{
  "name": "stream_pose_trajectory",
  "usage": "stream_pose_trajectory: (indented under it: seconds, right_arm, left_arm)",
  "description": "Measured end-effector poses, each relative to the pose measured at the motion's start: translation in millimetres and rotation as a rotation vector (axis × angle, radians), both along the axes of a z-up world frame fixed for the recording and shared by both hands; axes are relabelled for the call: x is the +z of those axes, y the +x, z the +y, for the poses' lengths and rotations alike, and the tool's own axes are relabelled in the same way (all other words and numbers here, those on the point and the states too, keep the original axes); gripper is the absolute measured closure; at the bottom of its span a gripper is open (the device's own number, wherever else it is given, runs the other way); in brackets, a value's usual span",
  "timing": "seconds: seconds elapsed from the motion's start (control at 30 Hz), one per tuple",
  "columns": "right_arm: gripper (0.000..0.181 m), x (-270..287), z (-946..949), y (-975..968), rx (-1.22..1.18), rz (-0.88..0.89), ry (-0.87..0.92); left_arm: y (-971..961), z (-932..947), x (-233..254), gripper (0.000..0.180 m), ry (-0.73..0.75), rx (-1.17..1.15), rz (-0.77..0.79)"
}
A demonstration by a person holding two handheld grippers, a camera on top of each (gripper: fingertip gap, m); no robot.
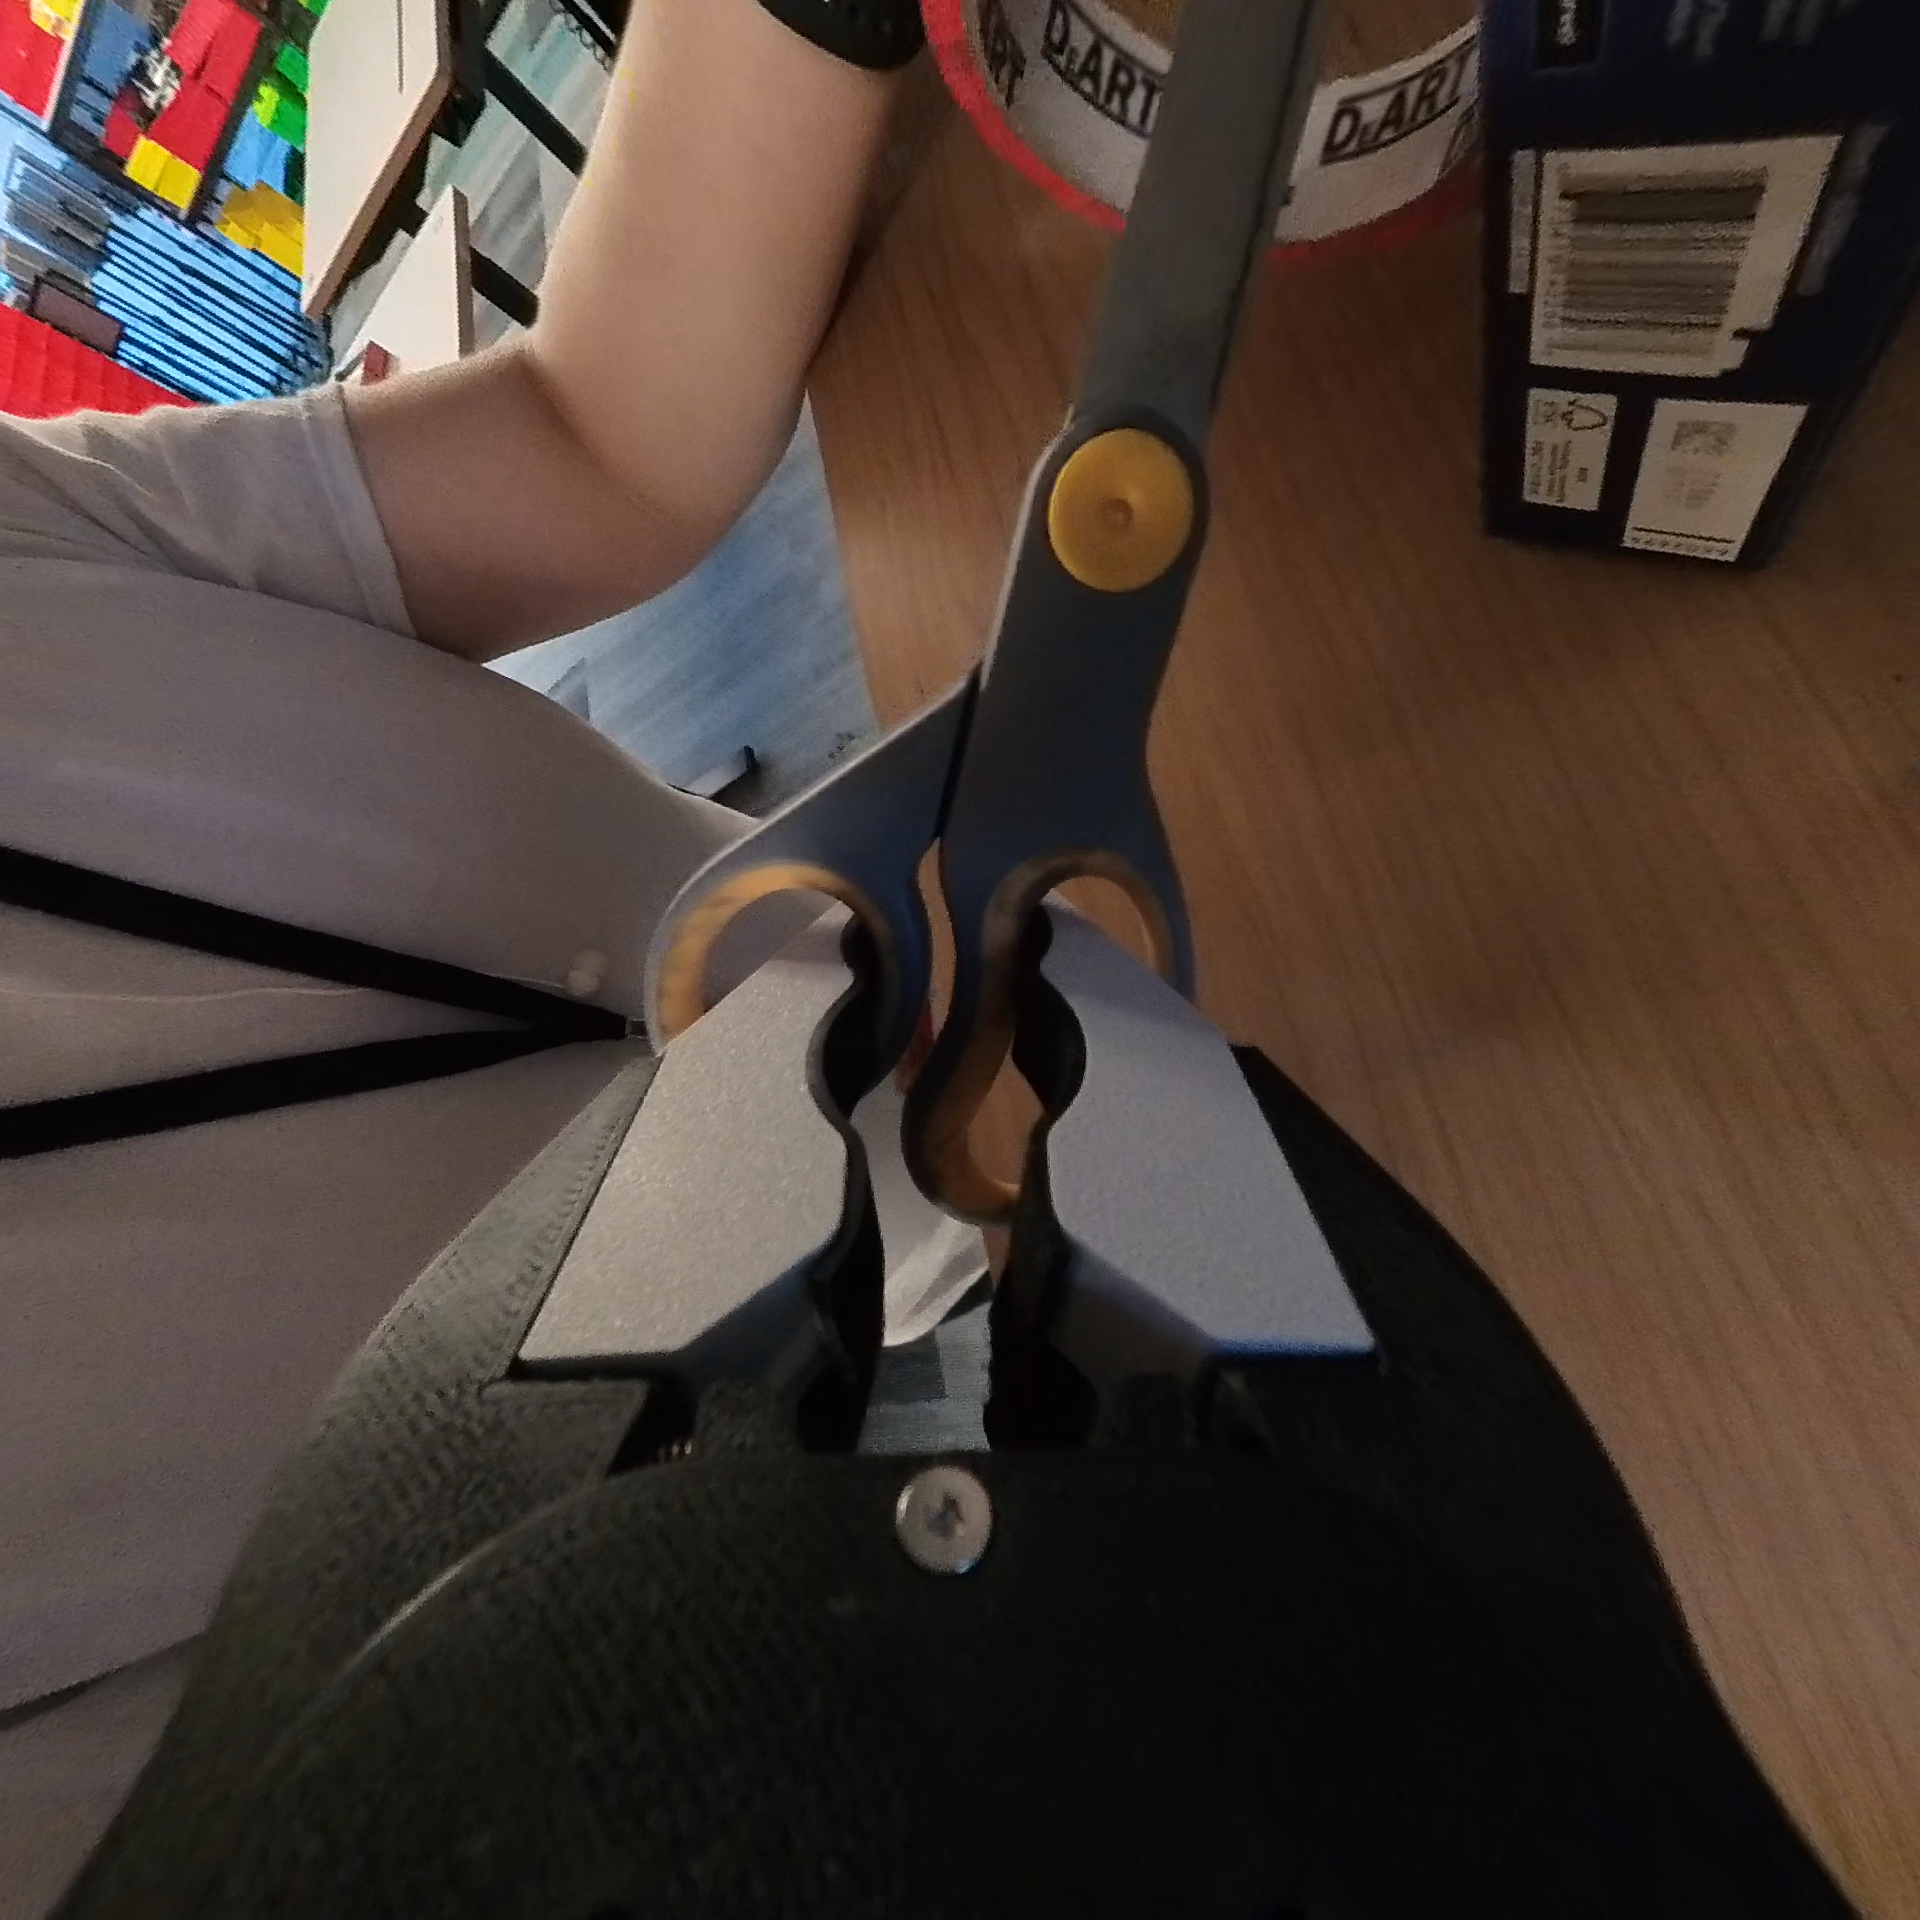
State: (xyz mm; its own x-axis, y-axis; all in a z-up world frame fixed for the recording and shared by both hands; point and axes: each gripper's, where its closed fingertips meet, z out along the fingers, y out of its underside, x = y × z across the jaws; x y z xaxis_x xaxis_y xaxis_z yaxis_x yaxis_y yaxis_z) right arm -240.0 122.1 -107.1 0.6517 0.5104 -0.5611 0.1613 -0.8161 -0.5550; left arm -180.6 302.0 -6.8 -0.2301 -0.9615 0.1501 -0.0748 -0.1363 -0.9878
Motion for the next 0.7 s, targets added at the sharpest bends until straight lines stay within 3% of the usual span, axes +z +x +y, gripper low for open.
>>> stream_pose_trajectory:
  seconds: [0.33,0.7]
  right_arm:
    - [0.161,-12.6,-6.6,4.0,-0.012,-0.122,-0.030]
    - [0.159,-53.3,-58.5,100.6,0.081,-0.751,-0.016]
  left_arm:
    - [0.1,-0.2,-0.1,0.149,0.003,0.002,0.000]
    - [0.4,-0.6,0.8,0.147,-0.010,-0.001,0.001]
